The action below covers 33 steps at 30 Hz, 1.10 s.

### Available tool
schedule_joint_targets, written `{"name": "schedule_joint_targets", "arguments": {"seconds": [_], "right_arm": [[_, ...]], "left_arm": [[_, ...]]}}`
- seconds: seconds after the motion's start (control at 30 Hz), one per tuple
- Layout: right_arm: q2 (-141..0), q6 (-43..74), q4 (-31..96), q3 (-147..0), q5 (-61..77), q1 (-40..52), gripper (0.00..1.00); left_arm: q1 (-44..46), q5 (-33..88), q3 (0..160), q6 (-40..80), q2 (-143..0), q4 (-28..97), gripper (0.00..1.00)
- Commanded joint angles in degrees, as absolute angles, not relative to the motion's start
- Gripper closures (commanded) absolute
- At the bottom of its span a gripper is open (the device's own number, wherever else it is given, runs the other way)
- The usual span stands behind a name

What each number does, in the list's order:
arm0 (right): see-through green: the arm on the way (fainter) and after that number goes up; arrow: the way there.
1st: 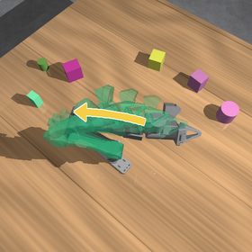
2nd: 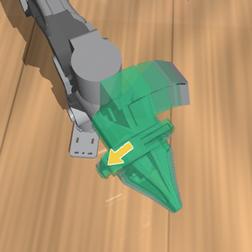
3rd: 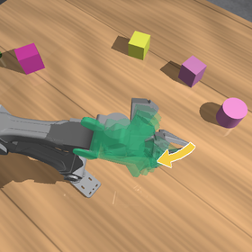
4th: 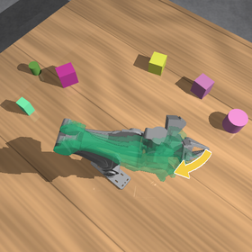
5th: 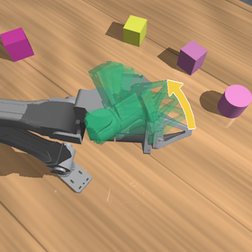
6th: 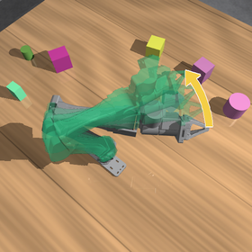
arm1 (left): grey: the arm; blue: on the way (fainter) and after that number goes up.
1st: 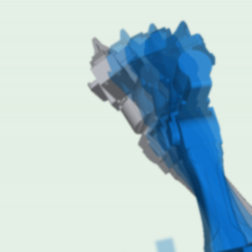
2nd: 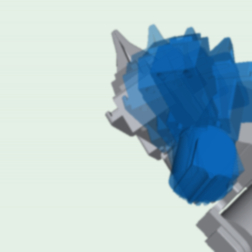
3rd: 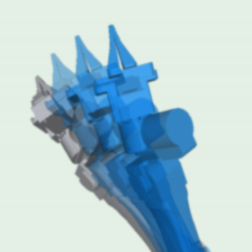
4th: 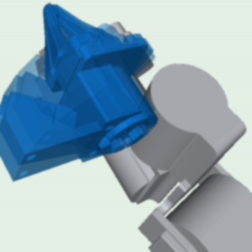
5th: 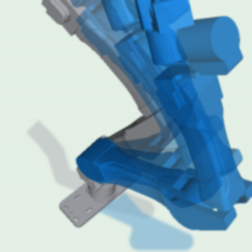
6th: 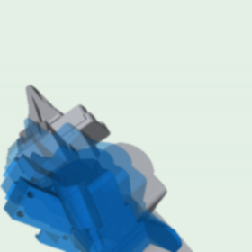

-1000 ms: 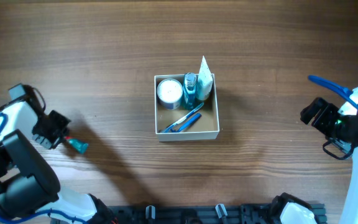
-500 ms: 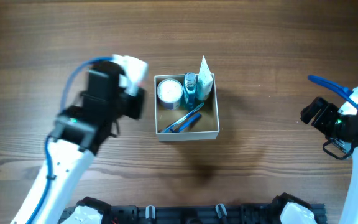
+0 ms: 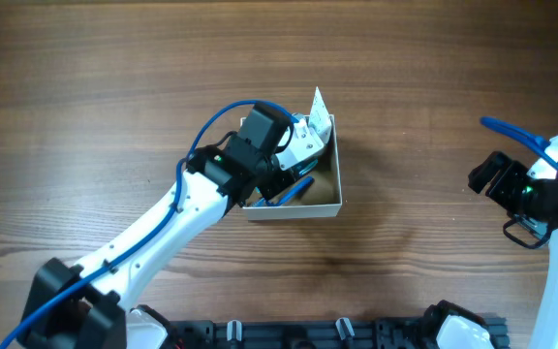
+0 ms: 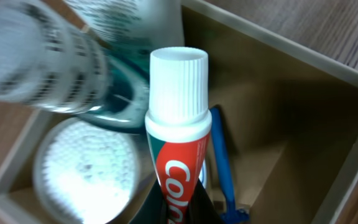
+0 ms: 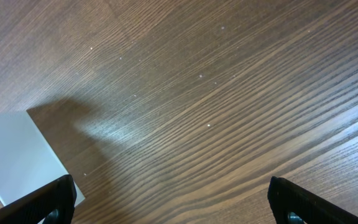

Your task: Pack container

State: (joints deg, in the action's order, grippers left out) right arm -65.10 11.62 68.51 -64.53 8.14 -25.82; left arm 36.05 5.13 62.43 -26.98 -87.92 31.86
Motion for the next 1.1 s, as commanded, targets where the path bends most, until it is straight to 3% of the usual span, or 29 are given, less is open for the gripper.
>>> {"name": "schedule_joint_targets", "arguments": {"seconds": [0.0, 0.13, 0.2, 0.23, 0.3, 0.43, 0.6, 0.67, 0.73, 0.8, 0.87, 1.07], "right_arm": [[-65.3, 10.7, 68.4, -65.2, 8.9, -25.9, 0.0], [-65.3, 10.7, 68.4, -65.2, 8.9, -25.9, 0.0], [-65.3, 10.7, 68.4, -65.2, 8.9, -25.9, 0.0], [-65.3, 10.7, 68.4, -65.2, 8.9, -25.9, 0.0], [-65.3, 10.7, 68.4, -65.2, 8.9, -25.9, 0.0], [-65.3, 10.7, 68.4, -65.2, 8.9, -25.9, 0.0], [-65.3, 6.9, 66.3, -65.2, 10.7, -25.8, 0.0], [-65.3, 1.0, 63.2, -65.2, 18.7, -22.9, 0.0], [-65.3, 0.2, 60.5, -65.3, 16.0, -17.2, 0.0], [-65.6, 1.2, 56.4, -65.3, 10.1, -10.0, 0.0], [-67.0, 3.5, 52.2, -65.3, 4.3, -3.9, 0.0], [-76.8, 4.6, 39.0, -65.4, 1.5, 1.4, 0.0]], "left_arm": [[36.3, 9.5, 62.7, -28.1, -90.4, 31.6, 0.96], [36.3, 9.6, 62.7, -28.1, -92.7, 32.9, 0.95], [36.3, 9.6, 62.7, -28.1, -92.9, 33.0, 0.81], [36.3, 9.6, 62.7, -28.1, -92.9, 33.0, 0.68], [36.3, 9.6, 62.7, -28.1, -92.9, 33.0, 0.59], [36.3, 9.6, 62.8, -27.6, -90.9, 33.0, 0.48], [35.0, 1.0, 62.8, -17.1, -76.6, 36.2, 0.39], [30.1, -0.7, 62.8, -10.7, -71.8, 38.9, 0.29], [23.8, -0.8, 62.8, -6.5, -71.2, 39.3, 0.29], [15.5, -0.7, 62.8, -3.5, -72.1, 38.3, 0.23], [10.4, -0.7, 62.8, -3.3, -73.1, 36.8, 0.0], [1.3, -0.7, 62.8, 7.7, -77.1, 32.1, 0.0]]}}
